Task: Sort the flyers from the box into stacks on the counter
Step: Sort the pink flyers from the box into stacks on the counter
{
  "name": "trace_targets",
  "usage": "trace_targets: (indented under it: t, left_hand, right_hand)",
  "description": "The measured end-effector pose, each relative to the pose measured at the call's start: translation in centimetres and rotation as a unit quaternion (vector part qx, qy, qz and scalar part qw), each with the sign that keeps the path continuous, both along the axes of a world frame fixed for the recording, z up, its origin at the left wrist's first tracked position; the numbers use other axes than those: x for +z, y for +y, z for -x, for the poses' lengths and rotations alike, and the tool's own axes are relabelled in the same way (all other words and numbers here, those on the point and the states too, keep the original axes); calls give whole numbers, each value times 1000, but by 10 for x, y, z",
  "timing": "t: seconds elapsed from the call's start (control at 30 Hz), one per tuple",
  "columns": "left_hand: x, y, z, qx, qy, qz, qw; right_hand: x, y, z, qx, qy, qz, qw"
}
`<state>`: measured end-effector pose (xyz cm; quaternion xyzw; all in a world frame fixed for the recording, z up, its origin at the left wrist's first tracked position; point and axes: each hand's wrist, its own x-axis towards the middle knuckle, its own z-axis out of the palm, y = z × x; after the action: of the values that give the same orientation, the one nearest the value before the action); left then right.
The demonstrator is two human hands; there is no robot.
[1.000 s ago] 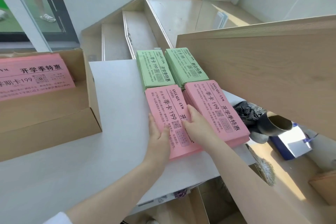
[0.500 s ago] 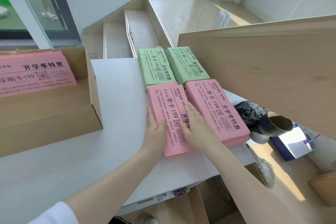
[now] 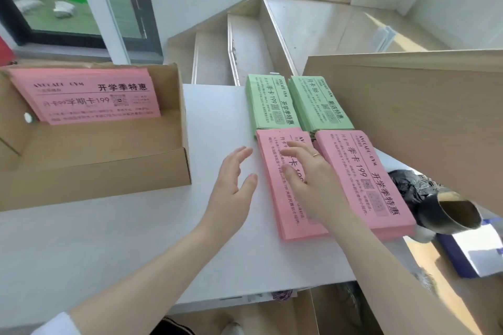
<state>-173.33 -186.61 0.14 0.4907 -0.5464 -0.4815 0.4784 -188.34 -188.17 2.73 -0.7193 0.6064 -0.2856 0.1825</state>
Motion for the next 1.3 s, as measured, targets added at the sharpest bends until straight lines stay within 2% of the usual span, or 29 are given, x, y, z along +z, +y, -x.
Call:
trace_targets:
  t: [0.07, 0.2, 0.3, 0.4, 0.47, 0.57, 0.6, 0.67, 0.73, 0.8, 0.93, 1.03, 1.13, 1.23, 1.27, 1.3]
  left_hand:
    - [18, 3, -36, 14, -12, 50, 999]
    - [53, 7, -117, 68, -95, 157, 981]
    - [73, -4, -179, 90, -185, 208, 956]
    - [84, -33, -241, 54, -313, 227, 921]
    - [86, -59, -280, 5, -422, 245, 873]
    - [75, -102, -327, -77, -592, 283, 751]
    - [69, -113, -336, -102, -646, 262, 710]
    - [58, -131, -353, -146, -725, 179, 649]
    - [48, -142, -364, -165, -760, 140, 613]
    - [43, -148, -367, -177, -766, 122, 606]
    - [41, -152, -363, -179, -749, 116, 627]
    - [34, -152, -363, -172, -744, 141, 630]
    - [32, -153, -365, -165, -739, 146, 637]
    - [32, -153, -365, -165, -733, 148, 643]
    - [32, -153, -365, -168, -719, 164, 655]
    - [34, -152, -364, -165, -681, 193, 686]
  right_hand:
    - [11, -7, -28, 48, -45, 30, 997]
    - [25, -27, -93, 155, -66, 87, 982]
    - [28, -44, -144, 241, -50, 108, 963]
    - [30, -63, -190, 314, -16, 82, 946]
    - [30, -73, -218, 339, 15, 35, 940]
    - [33, -79, -255, 346, 73, -61, 934]
    - [33, -80, -265, 345, 95, -90, 929]
    - [33, -81, -282, 337, 133, -138, 922]
    - [30, -78, -293, 309, 145, -202, 918]
    - [28, -74, -299, 287, 155, -290, 900]
    - [28, -68, -305, 258, 169, -471, 826]
    - [32, -68, -309, 279, 178, -515, 791]
    - [41, -67, -313, 314, 180, -488, 794]
    - [53, -68, -313, 309, 146, -472, 813]
    - [56, -67, -312, 298, 134, -456, 828]
    - [57, -68, -312, 281, 125, -425, 851]
